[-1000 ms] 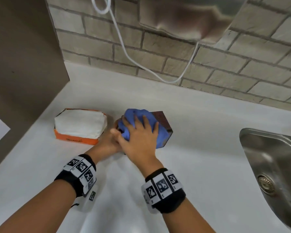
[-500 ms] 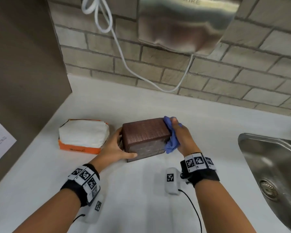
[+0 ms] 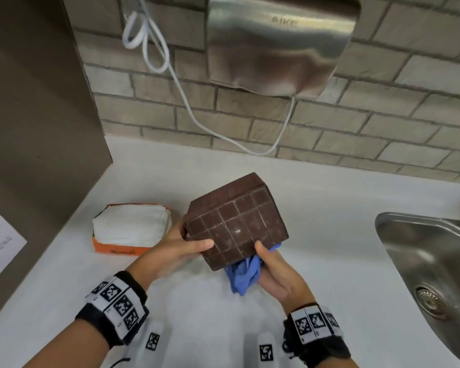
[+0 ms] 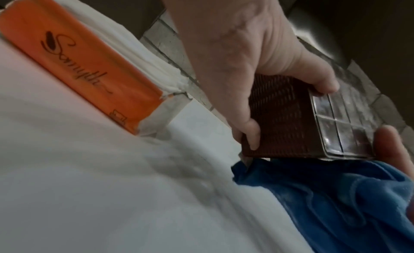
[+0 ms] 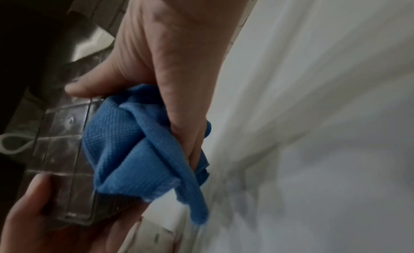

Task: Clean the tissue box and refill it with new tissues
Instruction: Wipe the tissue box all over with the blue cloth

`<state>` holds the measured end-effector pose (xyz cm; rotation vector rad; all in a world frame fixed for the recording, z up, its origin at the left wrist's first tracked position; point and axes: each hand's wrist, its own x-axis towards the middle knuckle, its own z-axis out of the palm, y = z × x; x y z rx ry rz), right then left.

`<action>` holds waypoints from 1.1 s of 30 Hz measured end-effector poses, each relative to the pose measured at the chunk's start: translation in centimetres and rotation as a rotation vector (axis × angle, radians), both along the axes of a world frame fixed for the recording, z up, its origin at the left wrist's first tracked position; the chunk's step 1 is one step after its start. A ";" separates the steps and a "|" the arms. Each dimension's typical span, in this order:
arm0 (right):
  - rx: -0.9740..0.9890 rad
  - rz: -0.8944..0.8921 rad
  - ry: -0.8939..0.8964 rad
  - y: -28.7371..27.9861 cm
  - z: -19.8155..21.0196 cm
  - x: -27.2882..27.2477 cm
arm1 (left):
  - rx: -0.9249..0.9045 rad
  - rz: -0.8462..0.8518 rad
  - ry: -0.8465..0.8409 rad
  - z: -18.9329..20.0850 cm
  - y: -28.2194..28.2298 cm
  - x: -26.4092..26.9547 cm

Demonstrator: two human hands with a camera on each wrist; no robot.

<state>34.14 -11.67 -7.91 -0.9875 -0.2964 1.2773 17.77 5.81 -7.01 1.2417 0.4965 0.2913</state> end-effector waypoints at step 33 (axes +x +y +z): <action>-0.488 0.070 -1.899 7.2 7.7 -2.6 | 0.402 0.063 0.133 0.6 1.2 3.4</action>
